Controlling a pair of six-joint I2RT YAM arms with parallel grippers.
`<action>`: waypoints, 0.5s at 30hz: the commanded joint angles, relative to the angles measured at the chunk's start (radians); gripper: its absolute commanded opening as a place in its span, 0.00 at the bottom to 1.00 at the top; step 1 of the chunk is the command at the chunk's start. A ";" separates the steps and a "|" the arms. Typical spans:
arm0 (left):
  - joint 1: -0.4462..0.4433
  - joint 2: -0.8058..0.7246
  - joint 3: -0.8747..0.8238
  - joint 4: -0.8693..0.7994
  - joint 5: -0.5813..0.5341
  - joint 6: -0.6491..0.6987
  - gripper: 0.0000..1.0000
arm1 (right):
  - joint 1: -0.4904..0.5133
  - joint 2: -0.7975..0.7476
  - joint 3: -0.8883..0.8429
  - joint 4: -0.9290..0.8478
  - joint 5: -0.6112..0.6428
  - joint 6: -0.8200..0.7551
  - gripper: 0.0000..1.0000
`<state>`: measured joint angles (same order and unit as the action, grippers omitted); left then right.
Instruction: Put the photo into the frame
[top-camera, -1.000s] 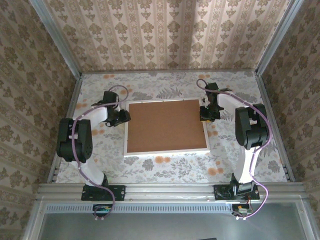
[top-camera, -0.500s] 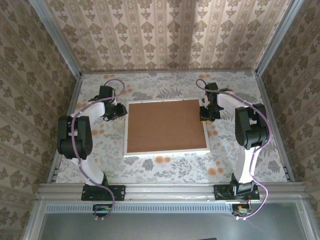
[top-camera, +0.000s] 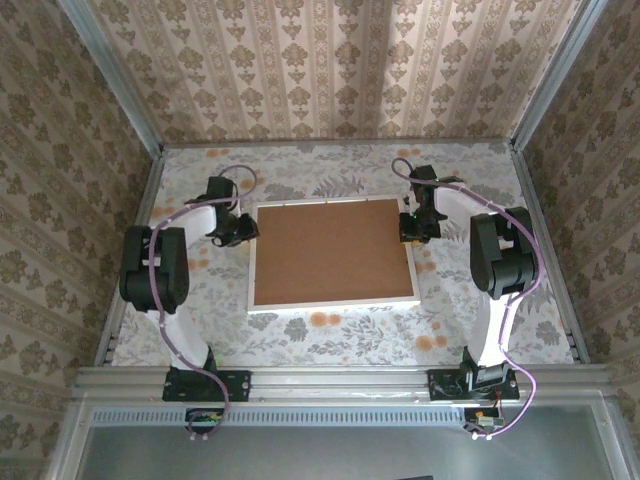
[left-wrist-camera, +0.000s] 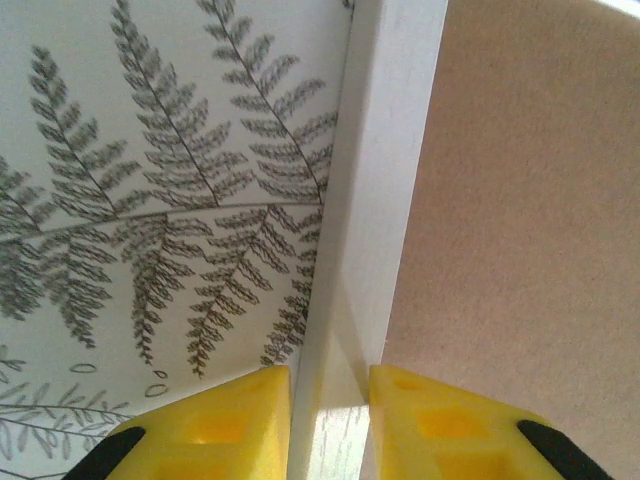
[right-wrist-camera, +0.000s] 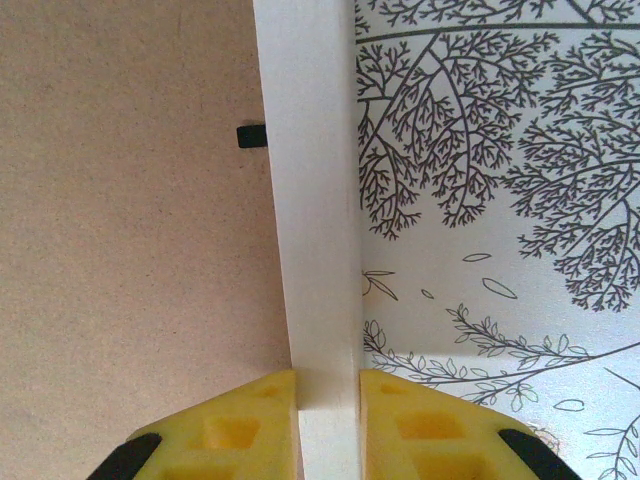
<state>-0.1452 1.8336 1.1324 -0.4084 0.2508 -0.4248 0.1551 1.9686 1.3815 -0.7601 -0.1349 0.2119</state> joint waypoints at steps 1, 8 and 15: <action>-0.004 -0.003 -0.022 -0.013 0.013 0.011 0.27 | 0.002 0.029 0.023 -0.022 0.021 -0.006 0.22; -0.003 0.014 -0.023 -0.017 0.001 0.021 0.22 | 0.003 0.026 0.021 -0.024 0.020 -0.008 0.22; -0.023 0.001 -0.039 -0.031 0.008 0.033 0.26 | 0.003 0.031 0.019 -0.019 0.008 -0.003 0.22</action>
<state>-0.1513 1.8336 1.1259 -0.3954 0.2577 -0.4187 0.1551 1.9690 1.3823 -0.7616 -0.1349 0.2119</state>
